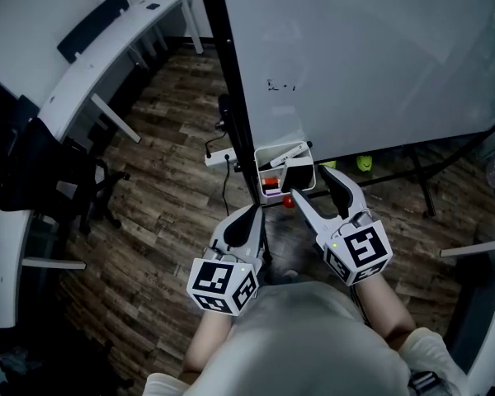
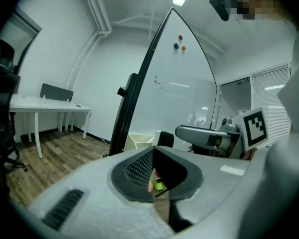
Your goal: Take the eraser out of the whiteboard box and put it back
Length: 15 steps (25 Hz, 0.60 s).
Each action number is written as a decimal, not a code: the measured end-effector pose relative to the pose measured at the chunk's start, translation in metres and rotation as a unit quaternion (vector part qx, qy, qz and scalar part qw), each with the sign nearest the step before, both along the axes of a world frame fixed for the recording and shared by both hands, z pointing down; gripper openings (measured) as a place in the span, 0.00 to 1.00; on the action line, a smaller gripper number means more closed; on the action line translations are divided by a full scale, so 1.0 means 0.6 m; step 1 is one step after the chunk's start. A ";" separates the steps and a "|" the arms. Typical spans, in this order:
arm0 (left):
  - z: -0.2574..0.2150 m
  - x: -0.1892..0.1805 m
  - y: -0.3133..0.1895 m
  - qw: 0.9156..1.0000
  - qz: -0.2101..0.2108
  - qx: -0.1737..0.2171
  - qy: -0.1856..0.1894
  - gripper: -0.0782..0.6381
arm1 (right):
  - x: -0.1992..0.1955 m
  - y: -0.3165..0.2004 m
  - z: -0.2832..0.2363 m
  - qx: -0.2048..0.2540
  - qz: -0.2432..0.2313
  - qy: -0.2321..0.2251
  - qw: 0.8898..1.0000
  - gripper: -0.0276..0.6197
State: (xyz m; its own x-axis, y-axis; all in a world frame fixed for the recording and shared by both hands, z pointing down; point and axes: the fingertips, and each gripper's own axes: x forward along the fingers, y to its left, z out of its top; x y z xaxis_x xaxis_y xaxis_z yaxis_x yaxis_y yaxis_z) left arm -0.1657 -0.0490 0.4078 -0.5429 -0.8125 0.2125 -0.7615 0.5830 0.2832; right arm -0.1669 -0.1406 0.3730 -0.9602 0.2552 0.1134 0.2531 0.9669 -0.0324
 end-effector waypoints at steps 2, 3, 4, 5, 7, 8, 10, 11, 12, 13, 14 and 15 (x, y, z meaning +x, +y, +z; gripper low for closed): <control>-0.001 0.005 -0.001 1.000 0.003 0.000 -0.001 0.11 | 0.007 0.000 -0.002 -0.001 0.003 -0.001 1.000 0.43; -0.002 0.007 -0.001 1.000 0.005 0.000 -0.002 0.11 | 0.011 0.000 -0.003 -0.001 0.004 -0.002 1.000 0.43; -0.003 0.010 -0.002 1.000 0.007 0.000 -0.003 0.11 | 0.015 0.000 -0.003 0.000 0.005 -0.002 1.000 0.43; -0.004 0.013 -0.002 1.000 0.008 0.000 -0.004 0.11 | 0.019 0.000 -0.005 0.000 0.007 -0.003 1.000 0.43; -0.006 0.017 -0.003 1.000 0.012 0.001 -0.005 0.11 | 0.027 0.000 -0.007 0.000 0.010 -0.004 1.000 0.43; -0.006 0.020 -0.003 1.000 0.013 0.001 -0.005 0.11 | 0.030 0.000 -0.008 0.000 0.012 -0.005 1.000 0.42; -0.005 0.025 -0.004 1.000 0.017 0.001 -0.004 0.11 | 0.036 0.000 -0.008 0.001 0.014 -0.005 1.000 0.41; -0.004 0.028 -0.005 1.000 0.019 0.000 -0.004 0.11 | 0.039 0.000 -0.007 0.001 0.016 -0.005 1.000 0.40; -0.003 0.030 -0.006 1.000 0.022 -0.001 -0.004 0.11 | 0.043 0.000 -0.007 0.001 0.019 -0.005 1.000 0.39; -0.002 0.033 -0.007 1.000 0.025 -0.002 -0.004 0.11 | 0.047 -0.001 -0.007 0.000 0.023 -0.006 1.000 0.38; -0.001 0.036 -0.008 1.000 0.028 -0.003 -0.005 0.11 | 0.051 -0.001 -0.007 -0.001 0.026 -0.006 1.000 0.36; 0.000 0.039 -0.009 0.999 0.031 -0.003 -0.005 0.11 | 0.056 -0.002 -0.007 0.000 0.029 -0.007 1.000 0.34</control>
State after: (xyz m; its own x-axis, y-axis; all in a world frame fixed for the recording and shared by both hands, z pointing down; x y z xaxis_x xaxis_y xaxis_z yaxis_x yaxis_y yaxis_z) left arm -0.1424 -0.0547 0.4079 -0.4938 -0.8432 0.2123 -0.7992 0.5363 0.2712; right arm -0.1335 -0.1416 0.3690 -0.9749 0.1996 0.0991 0.1975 0.9798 -0.0300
